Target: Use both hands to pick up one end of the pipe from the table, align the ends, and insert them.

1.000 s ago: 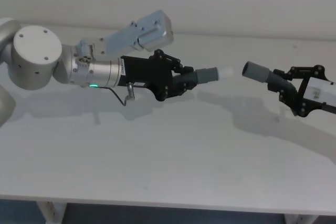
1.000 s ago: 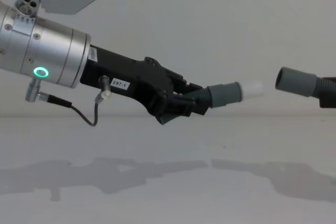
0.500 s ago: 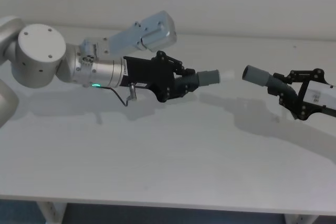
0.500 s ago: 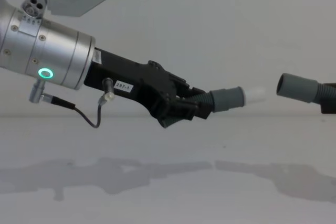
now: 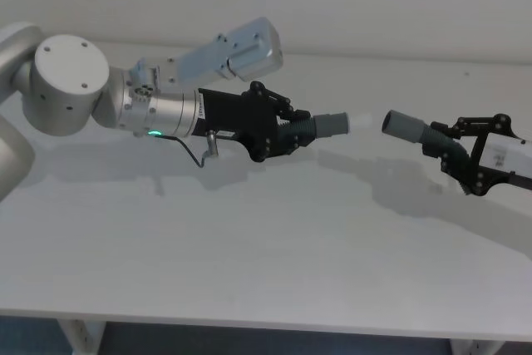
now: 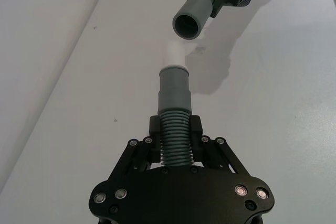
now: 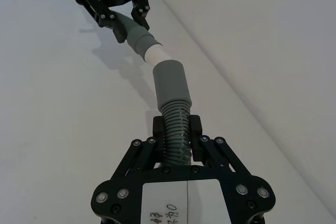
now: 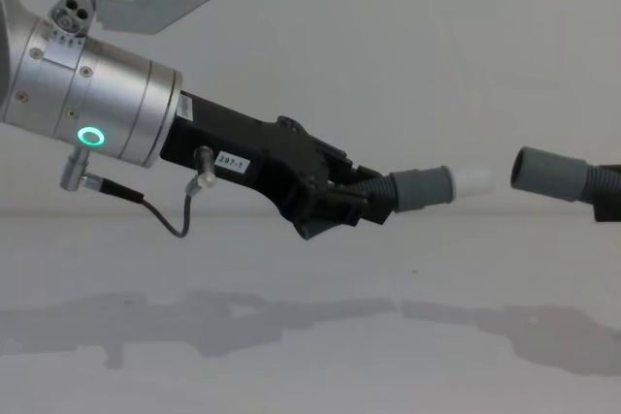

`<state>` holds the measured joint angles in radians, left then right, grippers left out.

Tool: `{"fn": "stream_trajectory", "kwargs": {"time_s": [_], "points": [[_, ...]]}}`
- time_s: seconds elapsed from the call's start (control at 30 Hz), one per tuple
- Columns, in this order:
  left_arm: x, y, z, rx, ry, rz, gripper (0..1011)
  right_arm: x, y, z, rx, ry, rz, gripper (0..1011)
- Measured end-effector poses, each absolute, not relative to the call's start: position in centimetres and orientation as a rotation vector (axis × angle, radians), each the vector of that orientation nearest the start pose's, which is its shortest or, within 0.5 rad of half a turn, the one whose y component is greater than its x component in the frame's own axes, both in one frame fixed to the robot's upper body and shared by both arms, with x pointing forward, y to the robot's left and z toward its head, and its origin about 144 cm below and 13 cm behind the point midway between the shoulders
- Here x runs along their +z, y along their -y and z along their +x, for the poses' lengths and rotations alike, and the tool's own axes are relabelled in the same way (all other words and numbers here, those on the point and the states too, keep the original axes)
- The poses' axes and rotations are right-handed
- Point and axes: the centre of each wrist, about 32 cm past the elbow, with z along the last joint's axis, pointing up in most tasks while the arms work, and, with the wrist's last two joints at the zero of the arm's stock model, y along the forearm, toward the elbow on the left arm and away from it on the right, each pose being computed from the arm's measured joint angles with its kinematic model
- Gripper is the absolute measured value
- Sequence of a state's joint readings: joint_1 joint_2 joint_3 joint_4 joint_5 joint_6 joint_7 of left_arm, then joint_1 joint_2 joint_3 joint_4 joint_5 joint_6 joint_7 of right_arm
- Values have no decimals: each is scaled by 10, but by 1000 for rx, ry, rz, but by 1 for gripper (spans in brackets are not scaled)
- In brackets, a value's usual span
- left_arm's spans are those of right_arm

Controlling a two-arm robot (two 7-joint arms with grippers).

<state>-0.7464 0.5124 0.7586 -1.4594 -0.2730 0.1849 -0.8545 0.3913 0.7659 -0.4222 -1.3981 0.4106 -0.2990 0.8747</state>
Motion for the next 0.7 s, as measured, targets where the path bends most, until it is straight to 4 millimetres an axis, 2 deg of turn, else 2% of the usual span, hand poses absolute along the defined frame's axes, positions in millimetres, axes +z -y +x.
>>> {"fn": "stream_trajectory", "kwargs": {"time_s": [0.7], "points": [[1304, -194, 584, 218, 318, 443, 306, 1236, 373, 537, -434, 403, -293, 273]]}}
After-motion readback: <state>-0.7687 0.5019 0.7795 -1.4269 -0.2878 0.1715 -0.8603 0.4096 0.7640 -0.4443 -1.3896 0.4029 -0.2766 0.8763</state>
